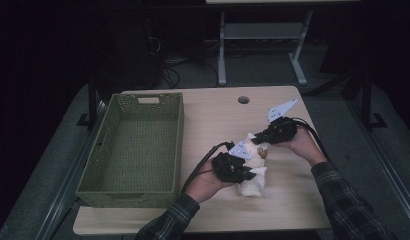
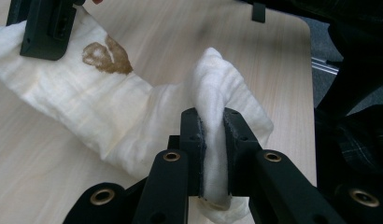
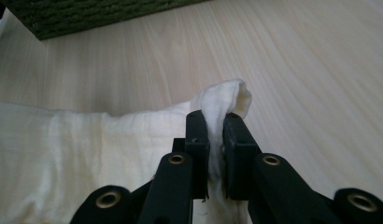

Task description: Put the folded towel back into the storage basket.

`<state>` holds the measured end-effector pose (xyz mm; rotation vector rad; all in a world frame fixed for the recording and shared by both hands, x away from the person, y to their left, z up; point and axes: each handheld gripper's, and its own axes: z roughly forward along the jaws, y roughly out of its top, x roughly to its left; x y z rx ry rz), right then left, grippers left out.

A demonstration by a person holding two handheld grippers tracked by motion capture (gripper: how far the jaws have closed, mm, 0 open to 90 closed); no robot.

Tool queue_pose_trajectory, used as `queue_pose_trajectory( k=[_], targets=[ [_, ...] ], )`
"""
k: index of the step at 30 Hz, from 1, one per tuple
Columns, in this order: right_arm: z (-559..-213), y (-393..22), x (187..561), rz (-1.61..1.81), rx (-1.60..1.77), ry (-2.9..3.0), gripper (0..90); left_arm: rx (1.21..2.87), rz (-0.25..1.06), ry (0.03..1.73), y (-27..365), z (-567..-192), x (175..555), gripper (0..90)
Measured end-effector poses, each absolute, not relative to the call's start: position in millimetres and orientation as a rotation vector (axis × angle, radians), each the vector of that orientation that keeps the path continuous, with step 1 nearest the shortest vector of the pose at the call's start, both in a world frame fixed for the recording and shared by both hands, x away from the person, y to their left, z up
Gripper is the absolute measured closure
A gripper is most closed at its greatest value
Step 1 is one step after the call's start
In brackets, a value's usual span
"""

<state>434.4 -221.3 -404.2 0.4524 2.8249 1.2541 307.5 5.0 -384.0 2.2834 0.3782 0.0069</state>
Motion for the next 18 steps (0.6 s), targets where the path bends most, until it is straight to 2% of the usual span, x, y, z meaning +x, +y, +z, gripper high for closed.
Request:
queue_pose_trajectory(
  k=[18],
  targets=[
    [-353.2,-182.5,446.5,1.336,0.335,2.770,82.2,2.287,0.101,0.394,49.1,-333.5,314.0,79.5]
  ],
)
